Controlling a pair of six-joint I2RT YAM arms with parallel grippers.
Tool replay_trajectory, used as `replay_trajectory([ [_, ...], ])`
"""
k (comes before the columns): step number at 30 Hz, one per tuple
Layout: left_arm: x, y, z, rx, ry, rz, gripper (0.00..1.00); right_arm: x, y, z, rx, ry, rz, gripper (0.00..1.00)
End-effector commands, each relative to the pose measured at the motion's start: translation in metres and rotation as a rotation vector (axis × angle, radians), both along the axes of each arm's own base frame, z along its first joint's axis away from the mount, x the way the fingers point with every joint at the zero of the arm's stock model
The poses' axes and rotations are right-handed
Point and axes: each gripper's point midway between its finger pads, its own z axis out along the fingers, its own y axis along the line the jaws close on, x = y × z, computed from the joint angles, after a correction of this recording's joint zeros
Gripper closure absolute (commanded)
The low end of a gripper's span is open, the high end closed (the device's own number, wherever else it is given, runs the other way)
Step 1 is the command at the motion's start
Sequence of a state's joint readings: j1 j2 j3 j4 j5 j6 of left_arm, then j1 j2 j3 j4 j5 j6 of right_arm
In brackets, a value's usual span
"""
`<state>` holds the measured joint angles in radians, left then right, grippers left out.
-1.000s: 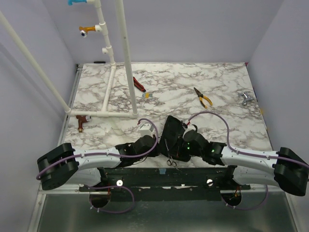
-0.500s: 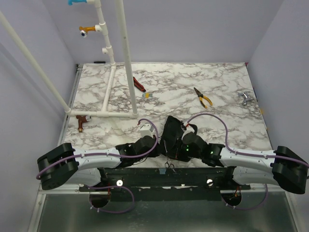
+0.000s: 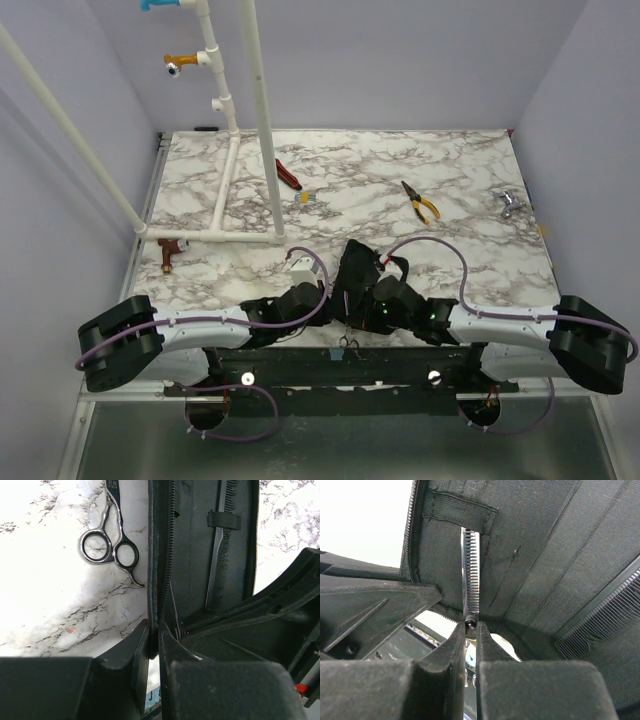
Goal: Sort the hair-cutting tools
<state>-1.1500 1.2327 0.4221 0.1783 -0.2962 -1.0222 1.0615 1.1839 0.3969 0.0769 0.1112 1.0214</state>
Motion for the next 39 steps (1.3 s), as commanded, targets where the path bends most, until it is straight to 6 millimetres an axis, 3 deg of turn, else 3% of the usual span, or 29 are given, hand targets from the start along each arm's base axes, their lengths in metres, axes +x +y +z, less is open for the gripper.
replay_trajectory([
  [1,-0.008,0.001,-0.010,0.025,0.007,-0.027,0.89,0.019,0.012,0.011,0.017,-0.061,-0.053,0.99],
  [10,-0.013,0.005,-0.023,0.053,0.025,-0.039,0.93,0.035,0.028,0.027,0.015,-0.119,-0.052,0.99],
  [23,-0.018,0.013,-0.039,0.069,0.049,-0.032,0.95,0.062,0.020,0.029,-0.032,-0.157,-0.141,0.99],
  [26,-0.018,0.016,-0.042,0.074,0.054,-0.020,0.97,0.063,0.023,0.030,-0.040,-0.152,-0.138,0.91],
  [31,-0.015,0.020,-0.041,0.086,0.046,-0.003,0.98,0.059,0.022,0.033,-0.043,-0.136,-0.125,0.68],
  [35,-0.015,0.020,-0.043,0.092,0.047,-0.004,0.98,0.051,0.012,0.035,-0.072,-0.110,-0.120,0.63],
  [39,-0.015,0.018,-0.045,0.096,0.050,-0.008,0.99,0.034,0.001,0.023,-0.109,-0.067,-0.065,0.58],
])
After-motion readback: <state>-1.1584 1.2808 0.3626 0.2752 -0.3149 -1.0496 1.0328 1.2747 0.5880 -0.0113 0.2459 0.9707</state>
